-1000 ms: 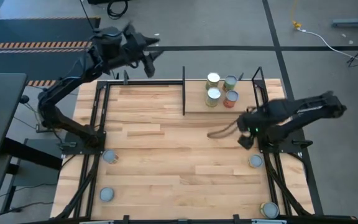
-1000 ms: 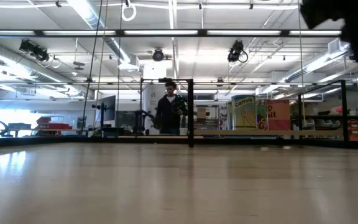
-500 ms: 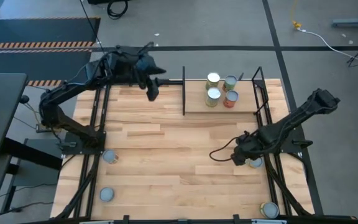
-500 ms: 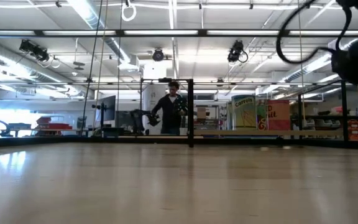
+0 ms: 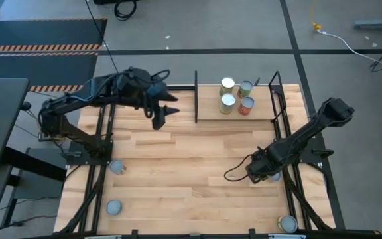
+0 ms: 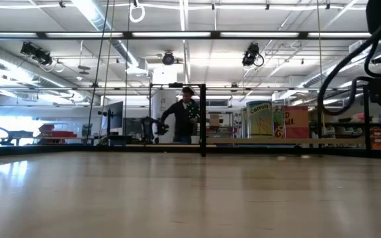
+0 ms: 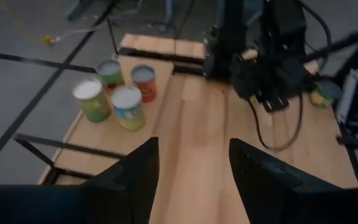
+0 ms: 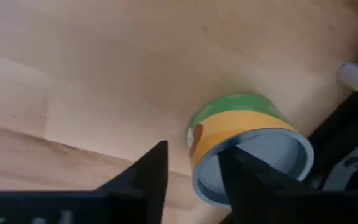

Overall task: Pick and place cans onto a shelf
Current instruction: Put the small yellow/green can on the shelf, then put the green/orange can on the shelf

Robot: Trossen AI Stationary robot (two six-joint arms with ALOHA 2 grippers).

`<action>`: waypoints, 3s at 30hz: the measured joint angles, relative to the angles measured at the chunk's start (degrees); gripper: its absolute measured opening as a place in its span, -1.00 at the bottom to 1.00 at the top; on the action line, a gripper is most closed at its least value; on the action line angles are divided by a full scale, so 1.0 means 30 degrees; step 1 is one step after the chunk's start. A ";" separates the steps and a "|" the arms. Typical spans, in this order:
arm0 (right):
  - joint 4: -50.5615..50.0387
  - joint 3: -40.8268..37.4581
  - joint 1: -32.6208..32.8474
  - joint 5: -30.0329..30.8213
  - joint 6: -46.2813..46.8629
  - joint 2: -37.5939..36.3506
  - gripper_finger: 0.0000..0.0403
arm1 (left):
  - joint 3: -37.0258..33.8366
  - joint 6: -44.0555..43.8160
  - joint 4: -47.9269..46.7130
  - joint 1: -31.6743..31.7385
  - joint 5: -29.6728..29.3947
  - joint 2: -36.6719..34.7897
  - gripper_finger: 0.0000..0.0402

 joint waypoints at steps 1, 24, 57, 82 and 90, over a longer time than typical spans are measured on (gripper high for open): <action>-0.0056 -0.0006 0.0077 -0.0121 0.0004 0.0099 -0.31 | 0.0008 -0.0006 -0.0199 -0.0231 -0.0005 -0.0056 -0.01; -1.0335 0.9382 -0.7576 0.8019 -1.2962 -0.2556 -0.97 | 0.0010 0.0522 -0.1932 -0.4120 -0.1394 -0.1798 -0.01; -0.3250 1.2777 -3.1298 0.5329 -1.7565 0.4812 -0.96 | -0.0015 0.0518 -0.0261 -0.5094 -0.5386 -0.1498 -0.01; -0.2992 1.2776 -3.0583 0.6716 -1.5380 0.5844 -0.84 | -0.0007 -0.0515 -0.0440 -0.5152 -0.5377 -0.1375 -0.01; -0.3057 1.2790 -3.0539 0.8285 -1.4978 0.5737 -0.56 | -0.0007 -0.0785 -0.1104 -0.5928 -0.5382 -0.1383 -0.01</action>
